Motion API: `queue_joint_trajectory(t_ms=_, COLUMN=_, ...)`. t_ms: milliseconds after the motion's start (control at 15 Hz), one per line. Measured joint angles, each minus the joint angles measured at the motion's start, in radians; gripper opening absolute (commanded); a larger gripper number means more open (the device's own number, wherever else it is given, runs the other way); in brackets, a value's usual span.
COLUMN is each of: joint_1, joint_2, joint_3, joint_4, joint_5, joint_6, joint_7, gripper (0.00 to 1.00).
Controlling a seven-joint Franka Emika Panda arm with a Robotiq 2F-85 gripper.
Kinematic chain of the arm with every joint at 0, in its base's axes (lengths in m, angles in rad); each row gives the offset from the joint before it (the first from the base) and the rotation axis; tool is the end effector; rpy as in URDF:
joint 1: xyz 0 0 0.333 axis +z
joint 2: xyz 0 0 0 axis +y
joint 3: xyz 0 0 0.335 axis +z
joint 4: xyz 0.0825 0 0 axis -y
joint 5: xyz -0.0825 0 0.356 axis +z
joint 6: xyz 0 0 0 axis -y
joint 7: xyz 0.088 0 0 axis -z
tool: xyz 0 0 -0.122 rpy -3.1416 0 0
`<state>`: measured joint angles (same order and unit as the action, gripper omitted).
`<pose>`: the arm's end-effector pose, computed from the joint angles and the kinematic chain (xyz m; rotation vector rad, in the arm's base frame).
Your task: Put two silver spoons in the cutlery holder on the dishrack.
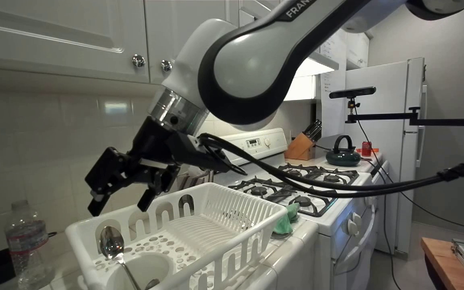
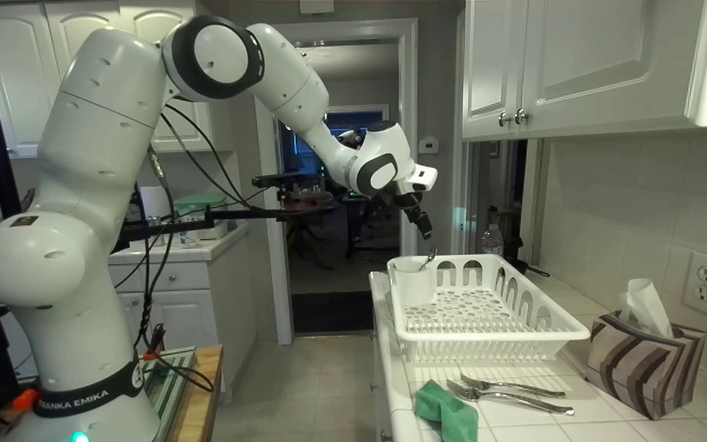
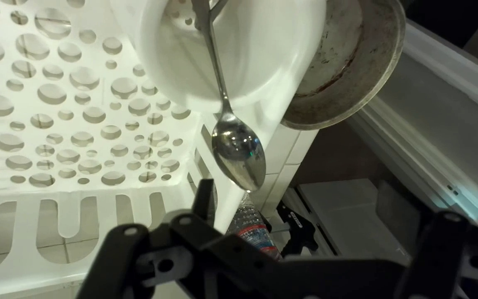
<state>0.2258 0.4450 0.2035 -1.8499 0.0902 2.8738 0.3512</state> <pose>0.6270 0.2631 0.3766 -2.7182 0.0645 -0.6889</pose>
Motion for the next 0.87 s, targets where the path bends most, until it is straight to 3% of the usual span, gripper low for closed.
queue_joint_trajectory(t_ms=533, joint_1=0.038, joint_2=-0.092, joint_3=-0.062, joint_4=-0.038, joint_5=-0.007, joint_6=-0.140, joint_7=-0.001, gripper=1.00)
queue_joint_trajectory(t_ms=867, joint_1=0.056, joint_2=-0.124, joint_3=-0.090, joint_4=-0.061, joint_5=-0.033, joint_6=-0.147, joint_7=0.008, gripper=1.00)
